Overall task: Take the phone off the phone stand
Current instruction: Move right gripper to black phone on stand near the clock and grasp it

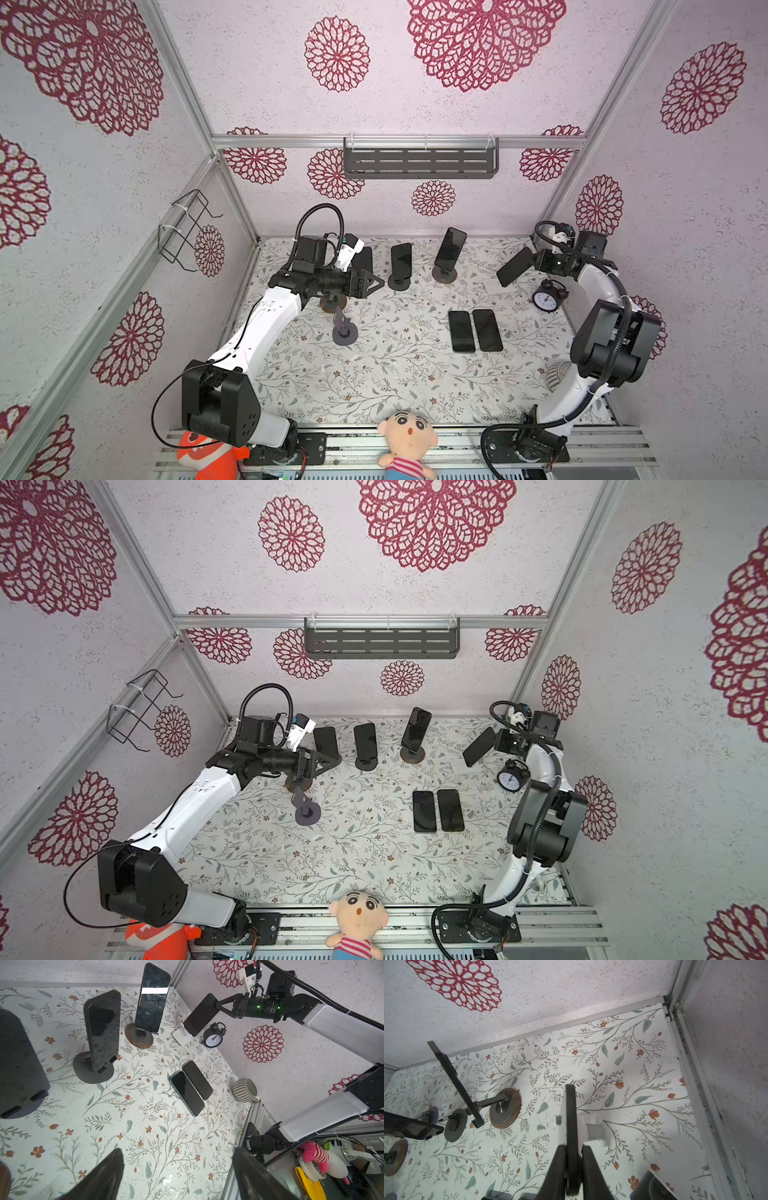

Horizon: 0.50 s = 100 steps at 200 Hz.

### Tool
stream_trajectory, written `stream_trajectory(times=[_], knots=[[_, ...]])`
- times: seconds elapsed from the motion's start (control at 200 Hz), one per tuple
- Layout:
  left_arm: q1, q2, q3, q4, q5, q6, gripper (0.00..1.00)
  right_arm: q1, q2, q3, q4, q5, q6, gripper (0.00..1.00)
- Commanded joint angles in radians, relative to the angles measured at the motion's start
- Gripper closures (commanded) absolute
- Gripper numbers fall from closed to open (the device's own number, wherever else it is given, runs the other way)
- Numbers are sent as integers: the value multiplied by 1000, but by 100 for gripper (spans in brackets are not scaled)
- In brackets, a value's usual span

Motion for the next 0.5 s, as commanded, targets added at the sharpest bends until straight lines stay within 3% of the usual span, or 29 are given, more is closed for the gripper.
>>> stream_trajectory(times=[0.0, 0.3, 0.495], knots=[[-9, 9, 17, -4, 33, 38, 14, -7, -5, 54, -30, 3, -34, 87], [-11, 1, 19, -4, 36, 36, 13, -5, -69, 120, -115, -50, -29, 98], [-14, -16, 19, -2, 38, 33, 13, -3, -150, 111, -129, -63, 11, 98]])
